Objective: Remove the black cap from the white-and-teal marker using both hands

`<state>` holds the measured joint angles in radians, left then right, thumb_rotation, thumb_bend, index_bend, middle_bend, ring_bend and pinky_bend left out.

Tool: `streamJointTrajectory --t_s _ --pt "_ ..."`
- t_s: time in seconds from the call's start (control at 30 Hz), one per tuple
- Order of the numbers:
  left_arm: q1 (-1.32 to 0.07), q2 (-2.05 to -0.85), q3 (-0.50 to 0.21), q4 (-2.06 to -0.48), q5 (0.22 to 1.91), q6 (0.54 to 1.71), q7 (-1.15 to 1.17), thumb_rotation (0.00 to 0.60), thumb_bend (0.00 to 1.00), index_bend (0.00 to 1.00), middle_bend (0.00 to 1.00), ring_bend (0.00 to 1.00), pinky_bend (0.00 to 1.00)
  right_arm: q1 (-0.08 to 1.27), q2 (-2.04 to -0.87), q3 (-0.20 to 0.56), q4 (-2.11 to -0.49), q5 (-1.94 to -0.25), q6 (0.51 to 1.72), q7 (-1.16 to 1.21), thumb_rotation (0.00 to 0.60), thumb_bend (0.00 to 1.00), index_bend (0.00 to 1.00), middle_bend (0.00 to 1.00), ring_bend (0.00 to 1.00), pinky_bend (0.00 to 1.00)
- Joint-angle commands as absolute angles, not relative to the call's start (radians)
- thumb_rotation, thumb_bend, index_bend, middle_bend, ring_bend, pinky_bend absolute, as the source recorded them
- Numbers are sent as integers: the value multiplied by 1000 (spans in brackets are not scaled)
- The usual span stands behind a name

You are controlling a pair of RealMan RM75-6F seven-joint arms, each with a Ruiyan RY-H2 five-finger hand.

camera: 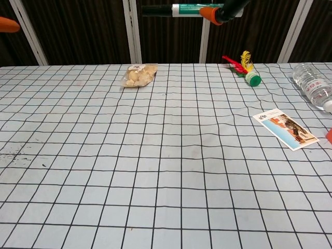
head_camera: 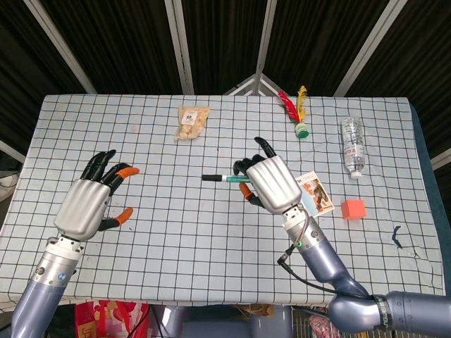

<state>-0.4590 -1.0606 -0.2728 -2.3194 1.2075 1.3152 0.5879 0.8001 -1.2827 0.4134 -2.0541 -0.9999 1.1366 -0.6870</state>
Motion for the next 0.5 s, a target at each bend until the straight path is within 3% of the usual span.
streamJointTrajectory --t_s 0.03,0.5 --pt "-484 -1080 -294 -2322 1190 1328 614 600 344 269 254 0 0 833 -1292 422 -2068 -966 1143 -714 600 562 674 665 509 121" --pt "-552 -1111 -327 -2356 1097 1394 752 600 343 307 267 0 0 962 -1368 413 -2103 -829 1187 -834 600 562 673 665 509 121"
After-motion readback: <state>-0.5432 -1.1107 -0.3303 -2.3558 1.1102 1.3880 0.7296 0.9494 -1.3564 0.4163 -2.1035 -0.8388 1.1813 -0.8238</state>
